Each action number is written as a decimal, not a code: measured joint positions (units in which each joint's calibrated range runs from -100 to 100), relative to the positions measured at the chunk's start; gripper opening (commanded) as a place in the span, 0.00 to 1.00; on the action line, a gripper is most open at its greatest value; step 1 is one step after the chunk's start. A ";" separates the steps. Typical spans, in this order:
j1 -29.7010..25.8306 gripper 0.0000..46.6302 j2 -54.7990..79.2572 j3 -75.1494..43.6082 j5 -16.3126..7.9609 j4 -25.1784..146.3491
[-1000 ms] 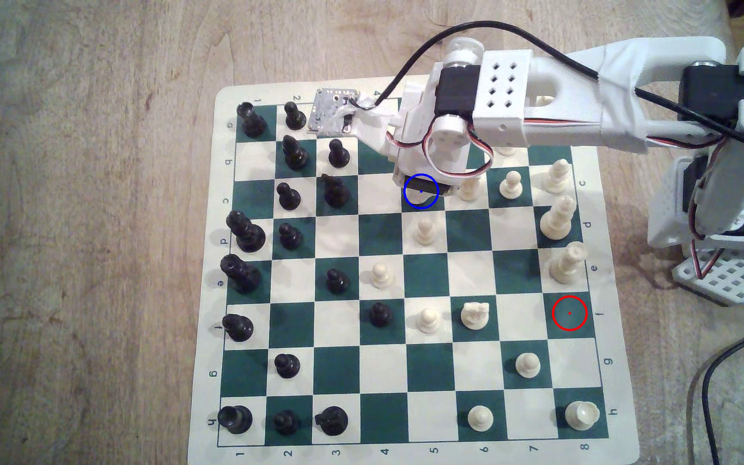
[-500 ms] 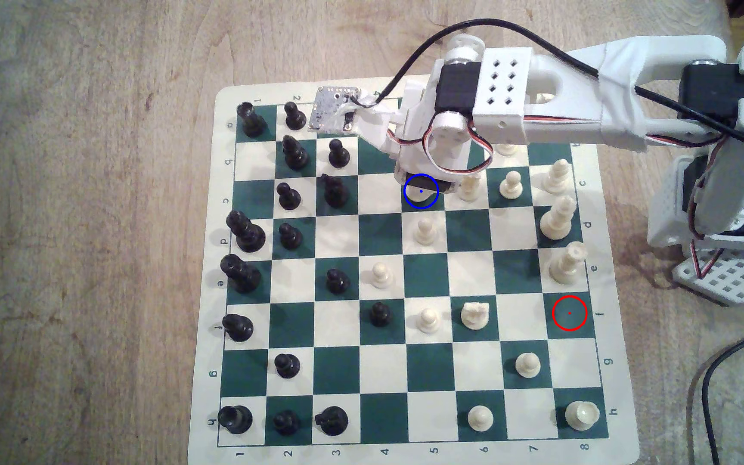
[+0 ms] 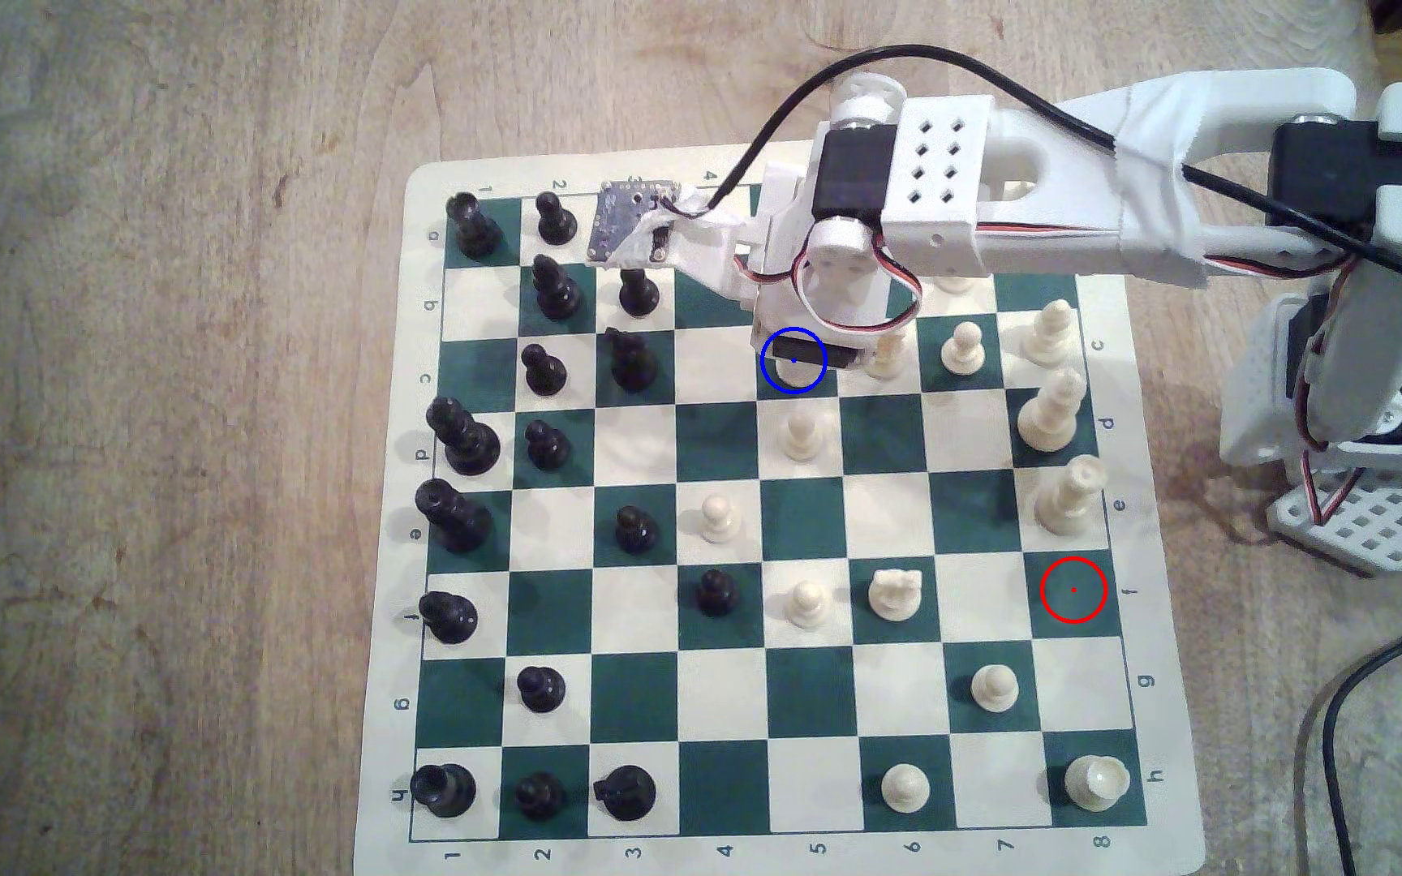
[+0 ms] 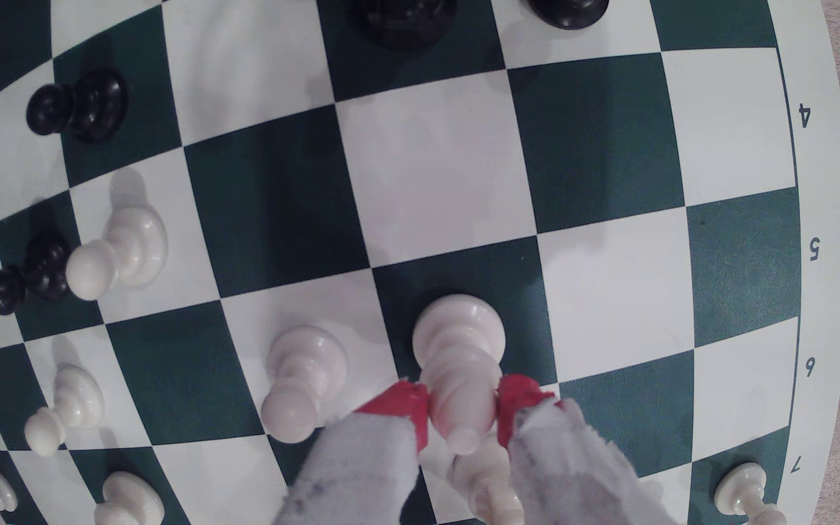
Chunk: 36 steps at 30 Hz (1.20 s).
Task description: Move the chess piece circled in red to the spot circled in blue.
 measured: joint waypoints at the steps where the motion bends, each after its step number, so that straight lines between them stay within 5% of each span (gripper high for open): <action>1: 0.00 0.01 0.00 0.00 0.00 0.00; 12: 0.81 0.01 0.00 0.00 0.24 -0.56; 17: 0.81 0.19 0.00 0.00 0.24 -0.88; 36: 0.88 0.31 0.00 1.45 -0.20 -2.55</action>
